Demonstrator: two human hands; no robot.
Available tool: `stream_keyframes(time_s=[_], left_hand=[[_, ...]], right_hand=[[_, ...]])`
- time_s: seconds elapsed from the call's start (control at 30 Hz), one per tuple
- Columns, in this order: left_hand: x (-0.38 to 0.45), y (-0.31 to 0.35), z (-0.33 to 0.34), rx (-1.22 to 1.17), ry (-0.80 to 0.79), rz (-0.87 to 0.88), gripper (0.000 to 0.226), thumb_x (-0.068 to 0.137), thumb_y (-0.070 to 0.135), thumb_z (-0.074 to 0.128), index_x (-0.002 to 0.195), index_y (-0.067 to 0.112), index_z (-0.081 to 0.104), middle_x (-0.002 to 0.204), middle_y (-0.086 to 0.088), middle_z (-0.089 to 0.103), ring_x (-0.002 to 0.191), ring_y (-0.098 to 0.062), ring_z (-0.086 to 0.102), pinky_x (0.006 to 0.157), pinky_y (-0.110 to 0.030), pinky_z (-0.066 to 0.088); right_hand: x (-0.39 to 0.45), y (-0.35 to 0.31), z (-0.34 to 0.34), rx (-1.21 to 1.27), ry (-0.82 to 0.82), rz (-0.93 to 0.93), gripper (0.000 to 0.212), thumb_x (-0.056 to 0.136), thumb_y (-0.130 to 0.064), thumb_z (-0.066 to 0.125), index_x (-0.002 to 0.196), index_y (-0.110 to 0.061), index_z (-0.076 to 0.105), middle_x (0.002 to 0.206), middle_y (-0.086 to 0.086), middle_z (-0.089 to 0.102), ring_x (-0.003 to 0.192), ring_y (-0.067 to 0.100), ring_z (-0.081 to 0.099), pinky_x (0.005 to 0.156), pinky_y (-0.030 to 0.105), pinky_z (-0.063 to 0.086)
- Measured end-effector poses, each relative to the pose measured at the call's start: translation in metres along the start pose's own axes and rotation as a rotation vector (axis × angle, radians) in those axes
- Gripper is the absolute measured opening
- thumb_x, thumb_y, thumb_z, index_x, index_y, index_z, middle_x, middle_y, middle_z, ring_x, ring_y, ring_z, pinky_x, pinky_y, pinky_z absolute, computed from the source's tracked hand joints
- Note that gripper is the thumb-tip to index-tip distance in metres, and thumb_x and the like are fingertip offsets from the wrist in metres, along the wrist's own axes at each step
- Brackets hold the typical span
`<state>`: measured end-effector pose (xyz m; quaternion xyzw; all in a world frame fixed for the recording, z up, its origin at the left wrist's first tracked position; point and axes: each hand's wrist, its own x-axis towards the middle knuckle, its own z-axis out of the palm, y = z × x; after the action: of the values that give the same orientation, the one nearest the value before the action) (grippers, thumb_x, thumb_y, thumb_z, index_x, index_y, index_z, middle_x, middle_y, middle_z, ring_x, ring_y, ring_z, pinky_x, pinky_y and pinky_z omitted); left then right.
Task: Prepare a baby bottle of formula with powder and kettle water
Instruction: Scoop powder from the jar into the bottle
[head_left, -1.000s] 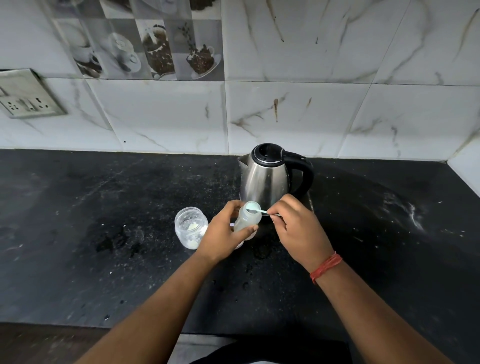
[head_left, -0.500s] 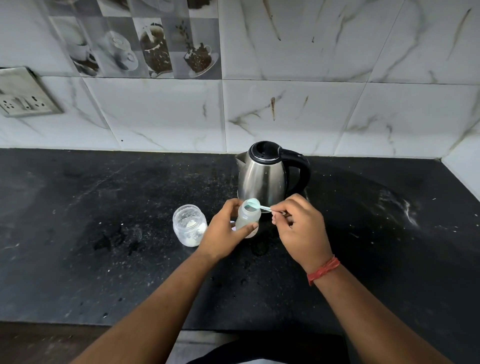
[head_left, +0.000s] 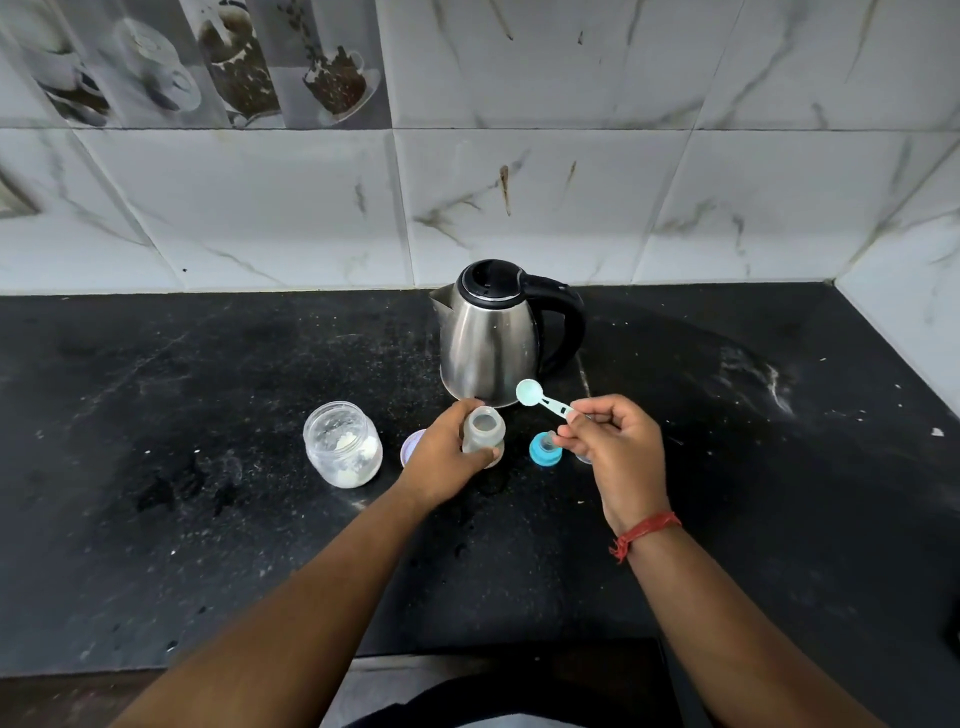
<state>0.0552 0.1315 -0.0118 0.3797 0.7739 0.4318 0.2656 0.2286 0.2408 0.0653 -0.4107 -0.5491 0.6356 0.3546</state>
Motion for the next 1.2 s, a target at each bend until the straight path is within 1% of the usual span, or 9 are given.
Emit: stream_keyframes(time_s=[0.07,0.13,0.33,0.4,0.53,0.63,0.83,1.07,1.2], left_hand=[[0.004,0.001,0.005,0.02,-0.019,-0.001,0.045,0.085,0.011,0.079,0.123,0.025,0.058,0.106,0.012,0.067,0.093,0.008,0.062,0.085,-0.008,0.043],[0.009,-0.003,0.009,0.023,-0.041,0.001,0.045,0.084,0.011,0.079,0.119,0.028,0.057,0.107,0.01,0.068,0.098,-0.002,0.063,0.091,-0.025,0.051],[0.013,-0.01,0.011,0.012,-0.065,-0.007,0.06,0.082,0.01,0.081,0.128,0.033,0.049,0.122,0.007,0.065,0.115,-0.01,0.062,0.105,-0.037,0.05],[0.012,-0.012,0.009,-0.035,-0.059,-0.028,0.071,0.081,0.008,0.083,0.137,0.027,0.044,0.129,0.007,0.062,0.119,-0.006,0.06,0.107,-0.033,0.049],[0.001,-0.011,-0.003,-0.095,0.0,-0.043,0.074,0.089,0.02,0.079,0.151,0.021,0.038,0.144,0.014,0.05,0.121,0.008,0.051,0.103,-0.008,0.038],[-0.01,-0.011,-0.019,-0.124,0.048,0.0,0.068,0.094,0.032,0.073,0.152,0.027,0.038,0.152,0.013,0.046,0.136,-0.003,0.044,0.113,-0.025,0.035],[-0.029,-0.01,-0.052,-0.192,0.227,0.066,0.058,0.094,0.035,0.067,0.148,0.026,0.047,0.149,0.01,0.052,0.139,0.0,0.046,0.119,-0.03,0.039],[-0.053,-0.017,-0.097,-0.071,0.464,0.099,0.062,0.089,0.032,0.069,0.147,0.027,0.049,0.147,0.012,0.053,0.139,-0.007,0.048,0.114,-0.025,0.038],[-0.061,-0.037,-0.116,0.015,0.487,0.052,0.072,0.088,0.033,0.073,0.152,0.029,0.041,0.151,0.016,0.044,0.14,-0.001,0.039,0.109,-0.008,0.028]], right_hand=[[0.001,0.002,-0.003,0.013,0.002,0.01,0.006,0.093,0.005,0.066,0.094,0.0,0.069,0.087,0.021,0.068,0.073,0.023,0.075,0.068,0.027,0.062],[0.001,0.003,-0.005,0.019,0.002,0.018,0.006,0.092,0.005,0.066,0.093,0.0,0.069,0.086,0.016,0.068,0.073,0.021,0.075,0.072,0.032,0.063],[0.005,0.001,-0.007,0.019,0.001,0.029,0.007,0.092,0.004,0.066,0.097,0.0,0.069,0.084,0.013,0.07,0.073,0.022,0.075,0.066,0.024,0.059],[0.006,0.002,-0.005,0.017,-0.003,0.024,0.007,0.093,0.005,0.066,0.097,0.0,0.069,0.084,0.013,0.07,0.073,0.022,0.075,0.068,0.026,0.06],[0.009,0.004,0.004,0.021,-0.019,0.024,0.007,0.093,0.004,0.067,0.097,0.0,0.07,0.086,0.016,0.07,0.076,0.026,0.075,0.07,0.029,0.061],[0.011,0.006,0.015,0.025,-0.043,0.022,0.008,0.092,0.004,0.067,0.098,0.0,0.07,0.087,0.014,0.07,0.076,0.023,0.075,0.074,0.035,0.063],[0.012,0.008,0.051,0.044,-0.099,0.007,0.006,0.093,0.007,0.065,0.098,0.005,0.067,0.08,0.009,0.068,0.07,0.018,0.073,0.071,0.031,0.063],[0.01,0.02,0.106,-0.011,-0.23,0.005,0.008,0.093,0.006,0.065,0.093,-0.001,0.068,0.079,0.01,0.067,0.068,0.017,0.072,0.069,0.034,0.063],[0.009,0.03,0.14,-0.114,-0.313,-0.026,0.017,0.093,0.006,0.063,0.086,-0.01,0.068,0.078,0.007,0.067,0.064,0.014,0.072,0.065,0.031,0.061]])
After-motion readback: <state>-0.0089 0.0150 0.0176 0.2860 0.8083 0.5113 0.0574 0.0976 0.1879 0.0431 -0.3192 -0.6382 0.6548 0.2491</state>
